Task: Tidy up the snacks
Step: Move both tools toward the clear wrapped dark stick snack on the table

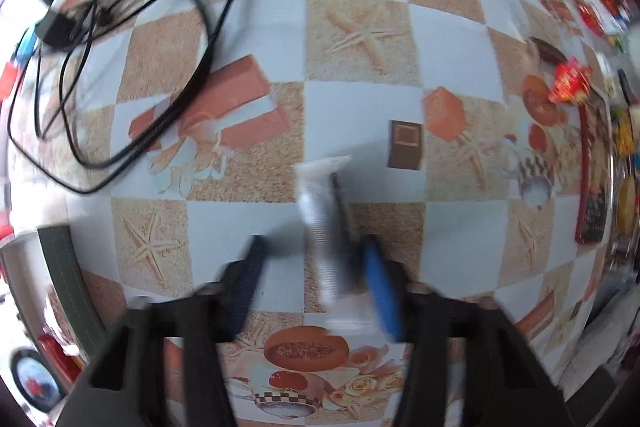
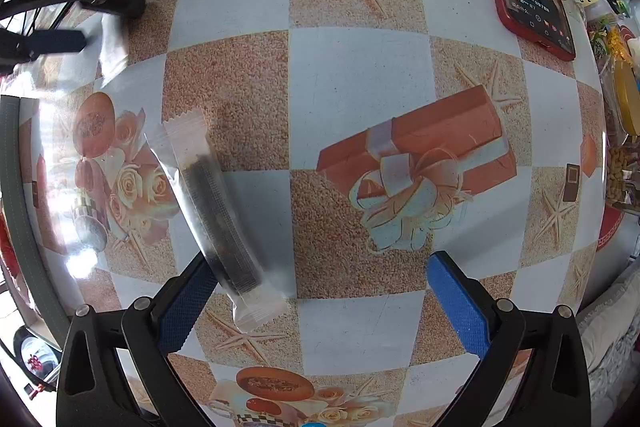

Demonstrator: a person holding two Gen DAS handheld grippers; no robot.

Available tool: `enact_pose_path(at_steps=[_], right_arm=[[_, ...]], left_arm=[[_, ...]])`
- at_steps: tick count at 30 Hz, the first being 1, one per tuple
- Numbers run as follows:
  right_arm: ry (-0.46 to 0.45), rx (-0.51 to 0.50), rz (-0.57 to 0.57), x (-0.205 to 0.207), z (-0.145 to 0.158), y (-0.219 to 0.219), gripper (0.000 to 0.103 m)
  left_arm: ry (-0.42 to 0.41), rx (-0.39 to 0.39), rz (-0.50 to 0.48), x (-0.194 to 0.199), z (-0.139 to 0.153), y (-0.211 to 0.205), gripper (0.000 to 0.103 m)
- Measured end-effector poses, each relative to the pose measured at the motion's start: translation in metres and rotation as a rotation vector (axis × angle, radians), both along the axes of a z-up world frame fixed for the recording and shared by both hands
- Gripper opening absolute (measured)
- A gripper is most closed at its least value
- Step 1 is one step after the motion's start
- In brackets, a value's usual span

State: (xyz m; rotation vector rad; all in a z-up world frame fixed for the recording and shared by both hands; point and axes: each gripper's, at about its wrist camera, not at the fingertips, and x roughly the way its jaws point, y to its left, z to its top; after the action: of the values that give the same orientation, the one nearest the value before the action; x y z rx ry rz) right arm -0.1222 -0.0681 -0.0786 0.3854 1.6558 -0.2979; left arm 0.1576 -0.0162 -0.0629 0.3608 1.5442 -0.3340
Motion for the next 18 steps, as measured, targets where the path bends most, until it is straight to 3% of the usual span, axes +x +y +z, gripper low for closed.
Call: enact_pose_path(at_steps=[1, 6, 18], right_arm=[[0.0, 0.0, 0.0, 0.0, 0.0, 0.0, 0.103], [0.0, 0.0, 0.001, -0.001, 0.0, -0.001, 0.103], [-0.006, -0.004, 0.0, 0.009, 0.0, 0.011, 0.103]], left_arm=[[0.001, 0.003, -0.022, -0.006, 0.003, 0.001, 0.021], [0.01, 0.0, -0.058, -0.03, 0.004, 0.017, 0.021], [0.052, 0.008, -0.152, -0.15, 0.001, 0.11, 0.023]])
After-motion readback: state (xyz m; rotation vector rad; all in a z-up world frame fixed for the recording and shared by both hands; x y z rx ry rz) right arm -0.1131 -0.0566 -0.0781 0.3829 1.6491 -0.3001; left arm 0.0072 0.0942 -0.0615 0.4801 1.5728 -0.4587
